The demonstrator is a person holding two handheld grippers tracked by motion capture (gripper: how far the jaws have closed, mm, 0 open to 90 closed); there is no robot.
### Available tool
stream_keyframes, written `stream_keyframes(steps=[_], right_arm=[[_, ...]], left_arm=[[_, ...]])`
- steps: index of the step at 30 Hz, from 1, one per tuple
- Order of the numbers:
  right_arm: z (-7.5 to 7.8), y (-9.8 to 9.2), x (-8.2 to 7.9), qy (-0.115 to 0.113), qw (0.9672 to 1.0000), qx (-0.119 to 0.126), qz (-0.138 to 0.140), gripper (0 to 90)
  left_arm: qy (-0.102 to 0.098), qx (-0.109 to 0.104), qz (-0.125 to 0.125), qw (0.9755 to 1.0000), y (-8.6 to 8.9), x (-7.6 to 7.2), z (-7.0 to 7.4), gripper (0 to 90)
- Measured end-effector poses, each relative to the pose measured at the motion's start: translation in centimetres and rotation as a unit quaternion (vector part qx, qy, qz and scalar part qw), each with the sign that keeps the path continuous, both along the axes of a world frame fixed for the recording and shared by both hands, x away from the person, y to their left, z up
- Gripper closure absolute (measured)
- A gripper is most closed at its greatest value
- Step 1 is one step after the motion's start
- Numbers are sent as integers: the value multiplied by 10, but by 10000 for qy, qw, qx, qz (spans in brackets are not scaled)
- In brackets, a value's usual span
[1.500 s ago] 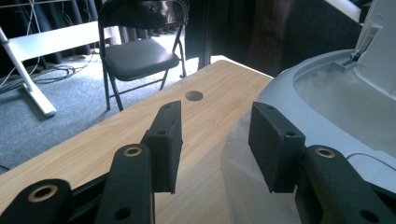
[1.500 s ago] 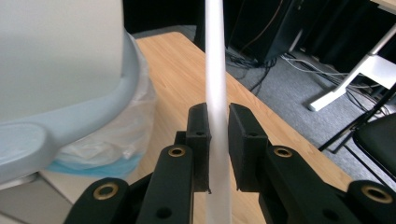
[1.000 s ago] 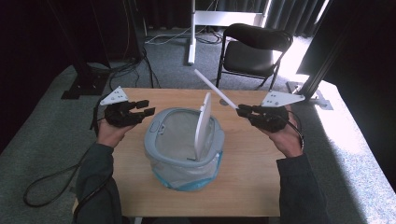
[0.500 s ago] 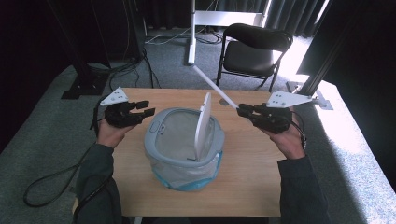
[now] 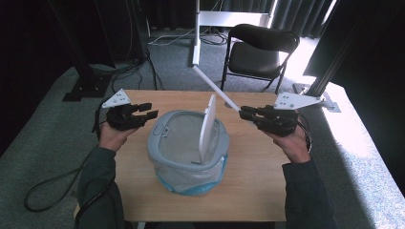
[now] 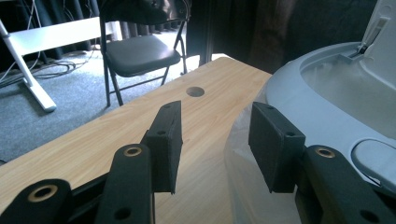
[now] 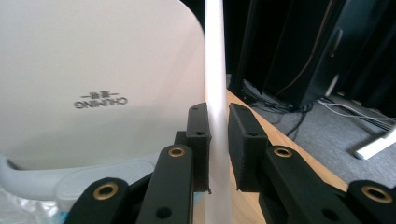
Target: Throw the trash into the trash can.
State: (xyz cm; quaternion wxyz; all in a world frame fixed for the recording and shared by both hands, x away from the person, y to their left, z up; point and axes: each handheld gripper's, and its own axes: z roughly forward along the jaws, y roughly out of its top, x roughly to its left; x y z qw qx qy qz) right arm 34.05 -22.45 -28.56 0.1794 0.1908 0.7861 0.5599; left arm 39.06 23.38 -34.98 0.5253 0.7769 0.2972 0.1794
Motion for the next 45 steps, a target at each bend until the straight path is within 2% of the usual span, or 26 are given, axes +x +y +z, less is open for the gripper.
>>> stream_keyframes(steps=[12, 18, 45], right_arm=[[-2, 9, 1, 150, 9992, 120, 360, 788], [-4, 17, 2, 197, 9986, 64, 484, 789], [-2, 39, 14, 222, 9978, -205, 593, 789]], left_arm=[[22, -5, -1, 10000, 0, 0, -2, 546], [12, -27, -3, 10000, -1, 0, -2, 546], [10, -46, 15, 10000, 1, -1, -3, 546]])
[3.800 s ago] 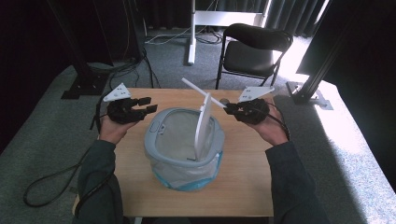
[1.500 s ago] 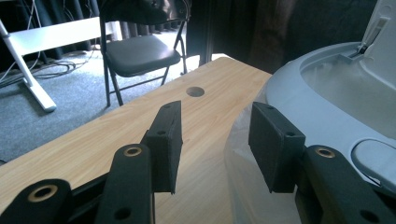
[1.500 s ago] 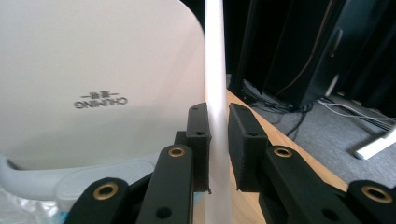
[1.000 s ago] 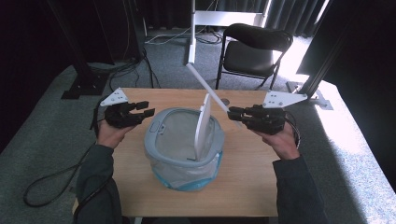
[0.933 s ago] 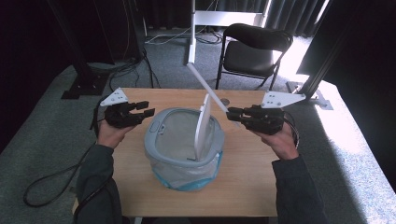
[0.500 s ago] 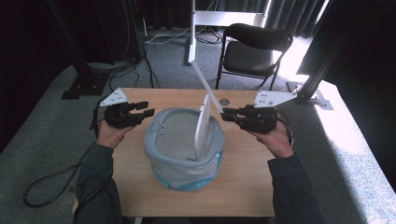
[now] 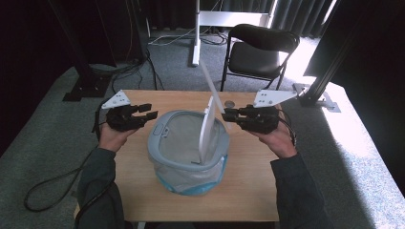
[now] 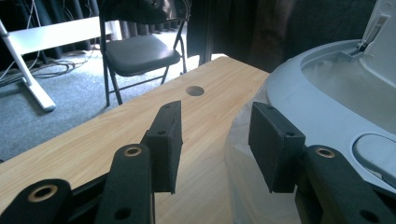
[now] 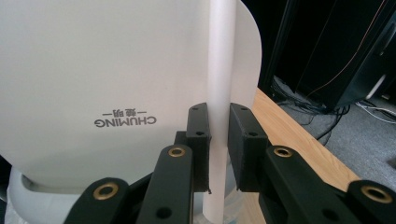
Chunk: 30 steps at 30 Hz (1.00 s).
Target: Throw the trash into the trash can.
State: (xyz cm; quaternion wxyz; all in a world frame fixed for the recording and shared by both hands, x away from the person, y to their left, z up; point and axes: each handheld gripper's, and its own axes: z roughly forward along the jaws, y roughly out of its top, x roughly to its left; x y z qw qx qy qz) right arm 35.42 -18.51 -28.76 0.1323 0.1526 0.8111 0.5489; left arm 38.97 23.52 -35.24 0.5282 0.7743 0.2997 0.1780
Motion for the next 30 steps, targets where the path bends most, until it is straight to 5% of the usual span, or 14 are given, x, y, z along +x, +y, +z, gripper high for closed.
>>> stream_keyframes(steps=[30], right_arm=[[8, -2, 19, -35, 9996, 156, -226, 792]], left_arm=[[9, 13, 3, 10000, 2, 0, -1, 546]])
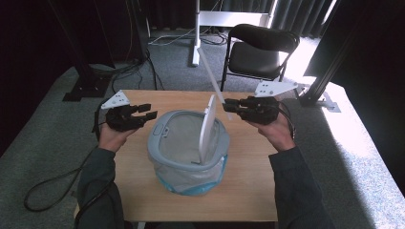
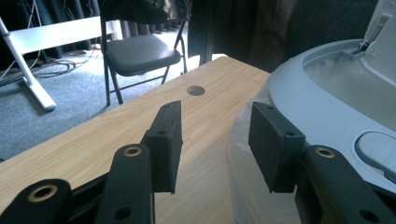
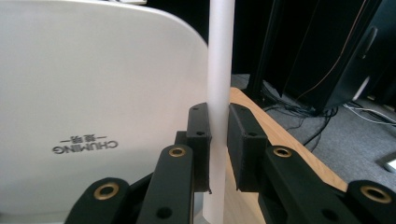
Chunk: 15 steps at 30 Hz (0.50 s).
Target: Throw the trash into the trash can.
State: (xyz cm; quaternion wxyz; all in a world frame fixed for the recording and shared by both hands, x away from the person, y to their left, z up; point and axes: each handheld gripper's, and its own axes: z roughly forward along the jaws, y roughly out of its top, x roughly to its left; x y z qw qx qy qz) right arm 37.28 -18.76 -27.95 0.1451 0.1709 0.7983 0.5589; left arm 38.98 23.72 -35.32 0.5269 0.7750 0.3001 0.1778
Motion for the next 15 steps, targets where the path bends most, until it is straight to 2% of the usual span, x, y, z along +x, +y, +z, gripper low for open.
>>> stream_keyframes(steps=[8, 15], right_arm=[[5, 0, 7, -74, 9999, 122, -66, 792], [10, 4, 12, -135, 9997, 110, -146, 792]], left_arm=[[-1, -14, 5, 10000, 0, 0, -1, 546], [7, -10, 9, 10000, 1, -1, 0, 546]])
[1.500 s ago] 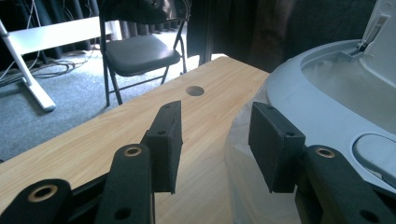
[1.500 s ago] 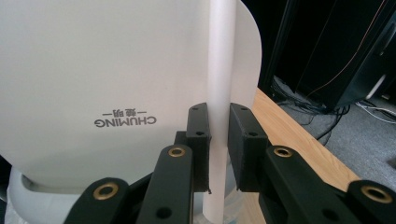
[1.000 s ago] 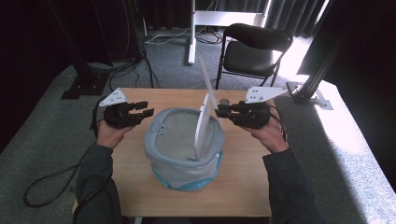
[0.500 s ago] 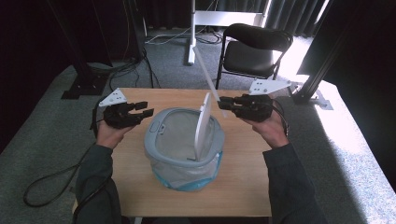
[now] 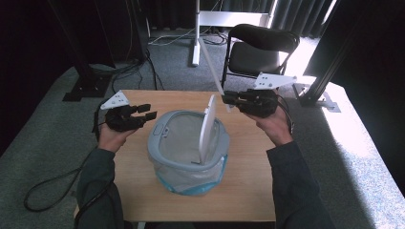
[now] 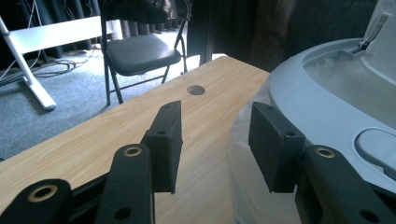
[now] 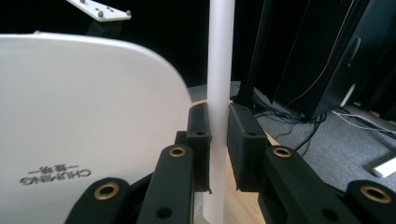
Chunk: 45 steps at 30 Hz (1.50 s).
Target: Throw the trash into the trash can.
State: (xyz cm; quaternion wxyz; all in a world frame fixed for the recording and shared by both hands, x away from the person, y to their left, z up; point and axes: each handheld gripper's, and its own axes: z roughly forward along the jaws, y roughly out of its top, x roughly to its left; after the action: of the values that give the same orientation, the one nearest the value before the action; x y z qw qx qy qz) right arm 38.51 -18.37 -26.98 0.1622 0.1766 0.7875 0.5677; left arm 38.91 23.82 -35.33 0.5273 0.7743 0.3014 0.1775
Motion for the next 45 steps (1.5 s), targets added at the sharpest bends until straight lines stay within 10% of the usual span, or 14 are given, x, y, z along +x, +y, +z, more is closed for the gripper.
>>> stream_keyframes(steps=[45], right_arm=[[27, 42, 22, -216, 9995, 183, 149, 792]], left_arm=[[-96, -11, -84, 9999, -4, 0, 7, 546]])
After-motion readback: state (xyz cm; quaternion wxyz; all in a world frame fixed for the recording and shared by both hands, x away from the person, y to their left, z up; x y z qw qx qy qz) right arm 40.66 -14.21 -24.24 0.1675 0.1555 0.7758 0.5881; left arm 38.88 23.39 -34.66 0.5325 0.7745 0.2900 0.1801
